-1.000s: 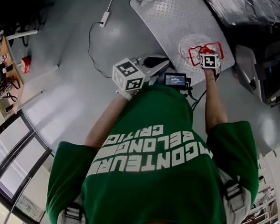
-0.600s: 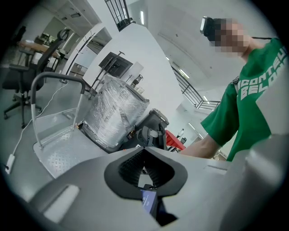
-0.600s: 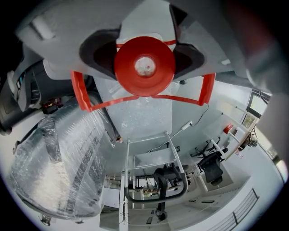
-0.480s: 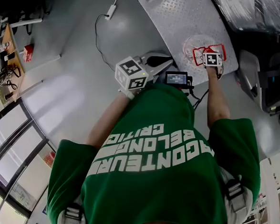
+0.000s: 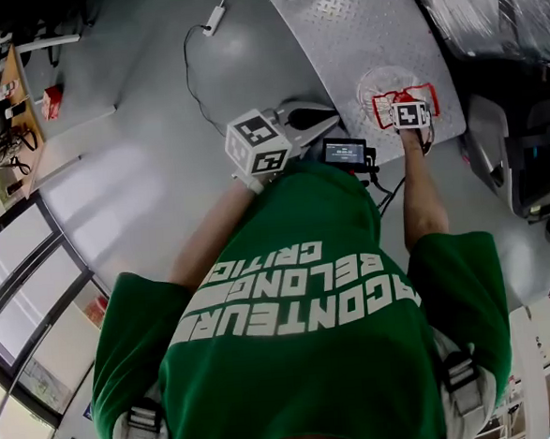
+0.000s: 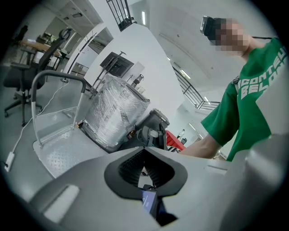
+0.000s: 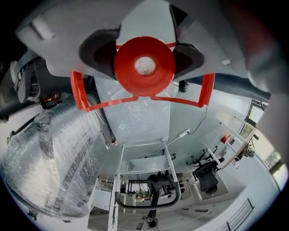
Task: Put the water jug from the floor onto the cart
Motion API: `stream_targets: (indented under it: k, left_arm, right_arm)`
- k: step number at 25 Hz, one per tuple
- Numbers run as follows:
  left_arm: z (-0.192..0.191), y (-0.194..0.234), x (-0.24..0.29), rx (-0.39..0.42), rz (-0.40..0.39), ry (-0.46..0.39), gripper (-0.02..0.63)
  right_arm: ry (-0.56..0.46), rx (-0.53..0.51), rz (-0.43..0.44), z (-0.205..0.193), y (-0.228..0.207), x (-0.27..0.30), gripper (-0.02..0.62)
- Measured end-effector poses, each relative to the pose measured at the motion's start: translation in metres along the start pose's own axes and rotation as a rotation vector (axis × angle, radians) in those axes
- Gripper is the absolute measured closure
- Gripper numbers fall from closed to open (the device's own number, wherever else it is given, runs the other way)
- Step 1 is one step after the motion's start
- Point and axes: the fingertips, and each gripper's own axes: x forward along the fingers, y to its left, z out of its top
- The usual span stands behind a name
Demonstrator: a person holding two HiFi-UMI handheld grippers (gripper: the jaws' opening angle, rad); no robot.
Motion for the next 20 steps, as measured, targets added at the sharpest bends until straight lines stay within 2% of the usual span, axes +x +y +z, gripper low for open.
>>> stream_targets:
  k: [1,2,4,5,6,9,10,14,20]
  left_arm:
    - [0.001,-0.002,0.0,0.003,-0.002,0.005,0.597]
    - [0.003,-0.003,0.0,0.006,-0.003,0.01,0.597]
    - [0.005,-0.006,-0.001,0.01,-0.008,0.018,0.597]
    - [0.004,-0.007,-0.002,0.013,-0.011,0.021,0.597]
    - [0.004,-0.008,-0.002,0.017,-0.016,0.024,0.597]
    - [0.003,-0.009,-0.004,0.037,-0.033,0.029,0.597]
    - [0.004,-0.01,-0.005,0.044,-0.039,0.029,0.597]
    - [0.011,-0.012,-0.009,0.062,-0.069,0.028,0.597]
    - [0.016,-0.014,-0.001,0.095,-0.169,0.08,0.597]
  right_arm:
    - [-0.002,-0.004,0.002,0.0,0.001,0.0,0.291]
    - [-0.007,0.015,0.052,0.0,0.011,-0.001,0.291]
    - [-0.031,0.088,0.238,0.002,0.045,-0.001,0.291]
    - [-0.043,0.111,0.291,0.003,0.054,-0.002,0.291]
    - [-0.049,0.109,0.272,0.003,0.049,-0.003,0.291]
    - [-0.015,0.068,0.088,-0.004,0.013,-0.014,0.291]
    - [-0.014,0.066,0.052,-0.004,0.007,-0.019,0.291]
    - [-0.163,0.106,0.093,0.02,0.017,-0.039,0.291]
    - [-0.283,0.171,0.034,0.023,0.006,-0.079,0.291]
